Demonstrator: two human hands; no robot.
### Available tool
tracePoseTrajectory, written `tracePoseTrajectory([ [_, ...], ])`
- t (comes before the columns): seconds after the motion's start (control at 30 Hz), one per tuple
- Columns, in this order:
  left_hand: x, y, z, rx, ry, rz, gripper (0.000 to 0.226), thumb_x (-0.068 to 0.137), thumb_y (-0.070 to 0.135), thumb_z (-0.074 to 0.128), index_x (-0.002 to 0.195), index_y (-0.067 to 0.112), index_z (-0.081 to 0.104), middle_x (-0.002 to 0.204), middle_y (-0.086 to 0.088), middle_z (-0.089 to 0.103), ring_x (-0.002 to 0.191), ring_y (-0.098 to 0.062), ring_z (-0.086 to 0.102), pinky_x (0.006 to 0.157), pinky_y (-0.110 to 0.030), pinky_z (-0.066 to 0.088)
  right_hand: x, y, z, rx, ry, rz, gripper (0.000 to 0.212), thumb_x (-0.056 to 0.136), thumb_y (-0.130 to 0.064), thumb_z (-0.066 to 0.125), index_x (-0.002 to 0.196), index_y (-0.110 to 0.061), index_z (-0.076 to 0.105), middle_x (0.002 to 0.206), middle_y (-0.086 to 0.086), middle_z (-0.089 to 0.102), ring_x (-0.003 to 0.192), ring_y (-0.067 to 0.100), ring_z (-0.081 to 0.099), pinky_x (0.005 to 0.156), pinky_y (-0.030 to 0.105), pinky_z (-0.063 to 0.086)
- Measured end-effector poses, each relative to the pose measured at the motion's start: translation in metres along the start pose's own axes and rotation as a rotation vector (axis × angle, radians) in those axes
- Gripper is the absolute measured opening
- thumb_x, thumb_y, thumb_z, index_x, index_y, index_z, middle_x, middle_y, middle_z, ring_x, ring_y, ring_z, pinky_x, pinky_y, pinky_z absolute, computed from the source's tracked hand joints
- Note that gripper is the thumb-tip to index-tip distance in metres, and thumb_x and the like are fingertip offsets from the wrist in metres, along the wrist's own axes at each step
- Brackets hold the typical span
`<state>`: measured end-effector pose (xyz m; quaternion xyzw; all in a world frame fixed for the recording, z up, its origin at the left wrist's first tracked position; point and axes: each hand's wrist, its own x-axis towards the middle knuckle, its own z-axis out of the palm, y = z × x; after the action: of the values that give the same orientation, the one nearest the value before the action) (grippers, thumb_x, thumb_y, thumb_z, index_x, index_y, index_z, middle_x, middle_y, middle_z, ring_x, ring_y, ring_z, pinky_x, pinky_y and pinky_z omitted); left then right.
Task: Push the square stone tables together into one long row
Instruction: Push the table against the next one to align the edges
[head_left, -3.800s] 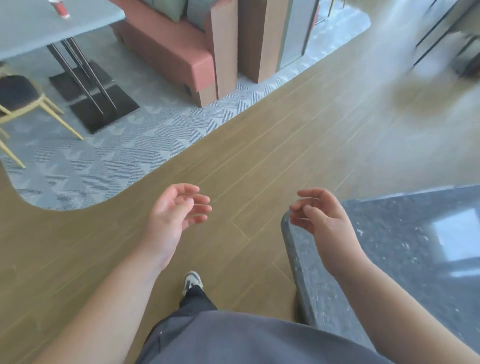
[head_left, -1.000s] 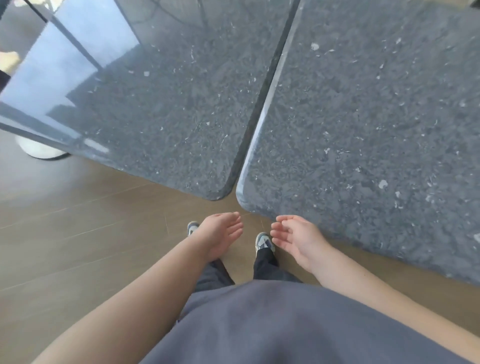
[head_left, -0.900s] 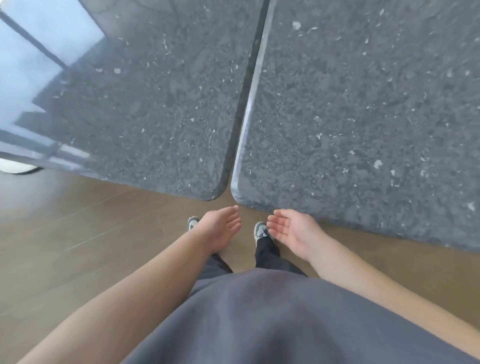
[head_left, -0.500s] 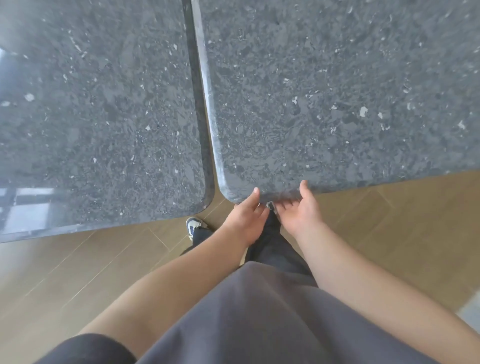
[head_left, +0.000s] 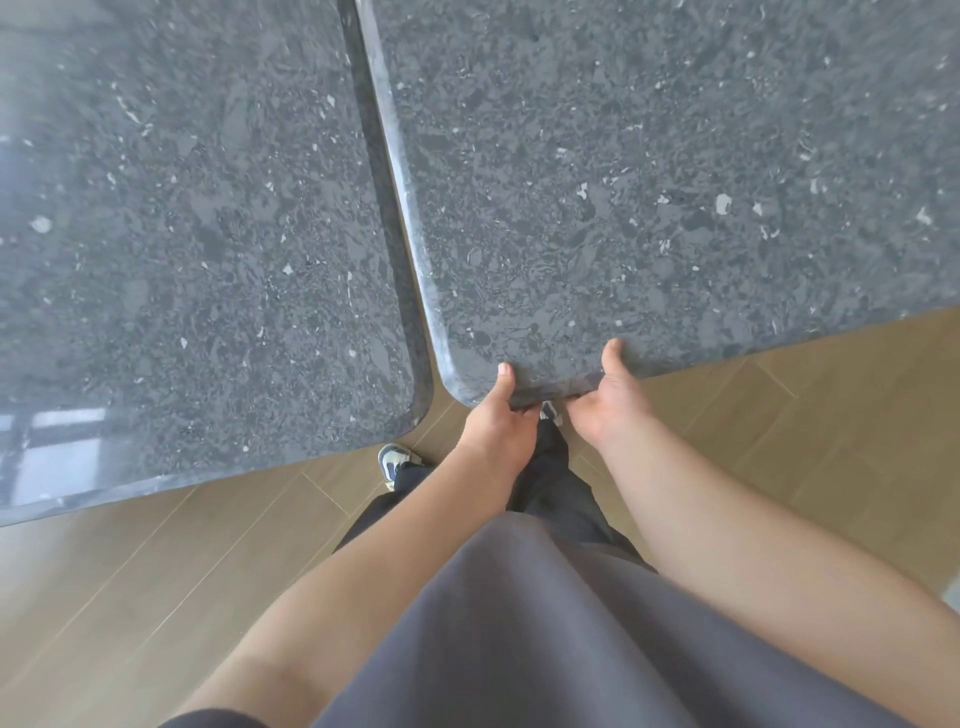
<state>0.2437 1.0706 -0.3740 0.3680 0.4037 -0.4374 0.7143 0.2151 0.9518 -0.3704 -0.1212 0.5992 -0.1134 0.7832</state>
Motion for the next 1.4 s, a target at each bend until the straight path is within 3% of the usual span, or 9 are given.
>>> tracePoseTrajectory([
  [0.17, 0.006, 0.002, 0.001, -0.206, 0.069, -0.107, 0.053, 0.104, 0.029, 0.058, 0.149, 0.004, 0.045, 0.15, -0.015, 0.053, 0.139, -0.03, 0.05, 0.121, -0.04, 0.033, 0.0, 0.001, -0.002, -0.027, 0.003, -0.009, 0.038, 0.104, -0.047, 0.047, 0.108, -0.011, 0.058, 0.129, 0.012, 0.064, 0.119, 0.026, 0.062, 0.115, 0.047, 0.042],
  [0.4, 0.01, 0.007, -0.003, -0.183, 0.046, -0.046, 0.03, 0.105, 0.021, 0.056, 0.131, 0.005, 0.054, 0.14, -0.018, 0.058, 0.131, -0.034, 0.056, 0.118, -0.047, 0.038, 0.004, 0.007, 0.002, -0.038, 0.025, 0.003, 0.04, 0.102, -0.051, 0.048, 0.102, -0.013, 0.059, 0.142, 0.011, 0.06, 0.13, 0.026, 0.058, 0.116, 0.046, 0.041],
  [0.5, 0.007, 0.008, -0.001, -0.191, 0.03, -0.058, 0.019, 0.106, 0.02, 0.054, 0.119, 0.006, 0.057, 0.123, -0.016, 0.065, 0.113, -0.031, 0.063, 0.118, -0.046, 0.038, 0.005, 0.008, 0.004, -0.025, 0.013, 0.014, 0.041, 0.102, -0.051, 0.048, 0.105, -0.012, 0.059, 0.137, 0.014, 0.063, 0.128, 0.027, 0.06, 0.114, 0.047, 0.043],
  [0.63, 0.004, 0.012, 0.001, -0.259, 0.064, -0.111, 0.039, 0.105, 0.021, 0.056, 0.138, 0.002, 0.052, 0.134, -0.018, 0.061, 0.113, -0.031, 0.061, 0.116, -0.042, 0.039, 0.005, 0.007, 0.001, -0.027, 0.025, 0.044, 0.04, 0.101, -0.052, 0.051, 0.103, -0.014, 0.059, 0.112, 0.01, 0.069, 0.118, 0.026, 0.064, 0.11, 0.044, 0.047],
  [0.73, 0.007, 0.007, -0.001, -0.255, 0.074, -0.034, 0.032, 0.104, 0.014, 0.055, 0.135, 0.002, 0.053, 0.134, -0.02, 0.061, 0.119, -0.035, 0.061, 0.115, -0.047, 0.041, 0.009, 0.006, -0.003, -0.048, 0.042, 0.044, 0.037, 0.101, -0.051, 0.052, 0.107, -0.016, 0.06, 0.122, 0.008, 0.068, 0.118, 0.023, 0.064, 0.111, 0.043, 0.046],
  [0.9, 0.011, -0.003, -0.002, -0.283, 0.122, 0.029, 0.033, 0.102, 0.012, 0.058, 0.134, 0.002, 0.054, 0.124, -0.018, 0.066, 0.111, -0.031, 0.065, 0.107, -0.043, 0.047, 0.01, -0.001, -0.01, -0.107, -0.025, 0.078, 0.052, 0.1, -0.05, 0.053, 0.137, -0.012, 0.053, 0.133, 0.009, 0.064, 0.12, 0.022, 0.063, 0.108, 0.039, 0.047],
  [1.13, 0.014, -0.028, 0.016, -0.427, 0.166, 0.098, 0.042, 0.095, 0.023, 0.07, 0.132, 0.009, 0.057, 0.127, -0.011, 0.067, 0.119, -0.024, 0.064, 0.114, -0.037, 0.043, 0.015, -0.04, -0.034, -0.15, -0.041, 0.16, 0.033, 0.096, -0.025, 0.067, 0.122, -0.006, 0.062, 0.129, 0.017, 0.065, 0.119, 0.032, 0.064, 0.108, 0.048, 0.049],
  [1.23, 0.017, -0.042, 0.025, -0.474, 0.119, 0.063, 0.046, 0.095, 0.033, 0.07, 0.132, 0.009, 0.058, 0.124, -0.009, 0.072, 0.123, -0.023, 0.062, 0.119, -0.037, 0.038, 0.018, -0.052, -0.036, -0.079, -0.04, 0.16, 0.038, 0.096, -0.032, 0.066, 0.123, -0.005, 0.062, 0.127, 0.019, 0.065, 0.12, 0.035, 0.063, 0.109, 0.051, 0.047],
  [1.4, 0.022, -0.044, 0.038, -0.493, 0.078, 0.047, 0.036, 0.095, 0.023, 0.07, 0.126, 0.005, 0.064, 0.118, -0.011, 0.076, 0.119, -0.025, 0.066, 0.118, -0.038, 0.039, 0.016, -0.062, -0.033, -0.061, 0.017, 0.09, 0.04, 0.095, -0.029, 0.069, 0.128, -0.007, 0.061, 0.119, 0.016, 0.068, 0.113, 0.032, 0.066, 0.106, 0.049, 0.05],
])
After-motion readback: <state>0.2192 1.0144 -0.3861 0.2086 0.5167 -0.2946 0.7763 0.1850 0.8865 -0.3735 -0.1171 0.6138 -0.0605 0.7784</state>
